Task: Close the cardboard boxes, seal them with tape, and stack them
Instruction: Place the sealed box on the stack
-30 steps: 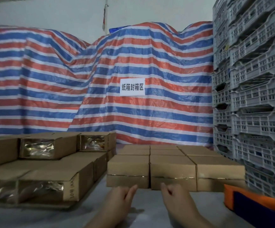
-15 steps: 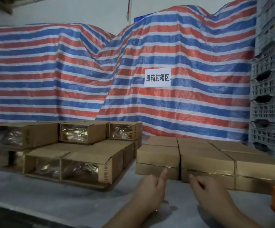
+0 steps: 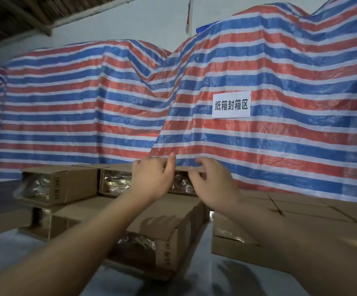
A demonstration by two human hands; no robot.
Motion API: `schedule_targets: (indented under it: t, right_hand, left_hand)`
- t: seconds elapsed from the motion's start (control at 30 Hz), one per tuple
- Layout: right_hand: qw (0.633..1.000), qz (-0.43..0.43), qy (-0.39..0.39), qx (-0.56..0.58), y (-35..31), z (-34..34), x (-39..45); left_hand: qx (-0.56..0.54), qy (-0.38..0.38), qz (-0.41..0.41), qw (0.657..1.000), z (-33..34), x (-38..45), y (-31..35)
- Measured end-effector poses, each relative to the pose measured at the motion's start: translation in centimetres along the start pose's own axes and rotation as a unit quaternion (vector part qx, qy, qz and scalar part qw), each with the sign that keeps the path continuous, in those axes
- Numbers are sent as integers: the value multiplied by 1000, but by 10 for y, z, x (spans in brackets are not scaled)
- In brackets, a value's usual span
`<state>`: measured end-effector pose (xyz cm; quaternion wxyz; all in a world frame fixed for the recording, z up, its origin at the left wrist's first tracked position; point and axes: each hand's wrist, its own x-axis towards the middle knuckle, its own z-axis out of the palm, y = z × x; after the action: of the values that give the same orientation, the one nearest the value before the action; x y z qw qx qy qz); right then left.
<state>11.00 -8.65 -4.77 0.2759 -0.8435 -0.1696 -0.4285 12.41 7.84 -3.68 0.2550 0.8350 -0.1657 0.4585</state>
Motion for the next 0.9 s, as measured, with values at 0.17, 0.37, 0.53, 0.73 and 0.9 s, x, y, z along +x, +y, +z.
schedule_targets:
  t: [0.17,0.37,0.53,0.73,0.9]
  right_hand:
    - [998,-4,-69,-9,-19,68,54]
    - [989,-43,-140,-31,-49,141,89]
    - [984,-76,-156,-30,-78,199,95]
    - [971,-80,-224,-8,-104,250,93]
    - [955,-59,-288,39,-145,288,94]
  left_hand:
    - [156,-54,-40,985,5,45,-87]
    - [354,-131,-103,920,-3,64,-174]
    - [457,-187,-295,818,-26,63,-231]
    - [361,-96,-301,877,-33,54,-251]
    - [167,31,-299,939,-52,49,-254]
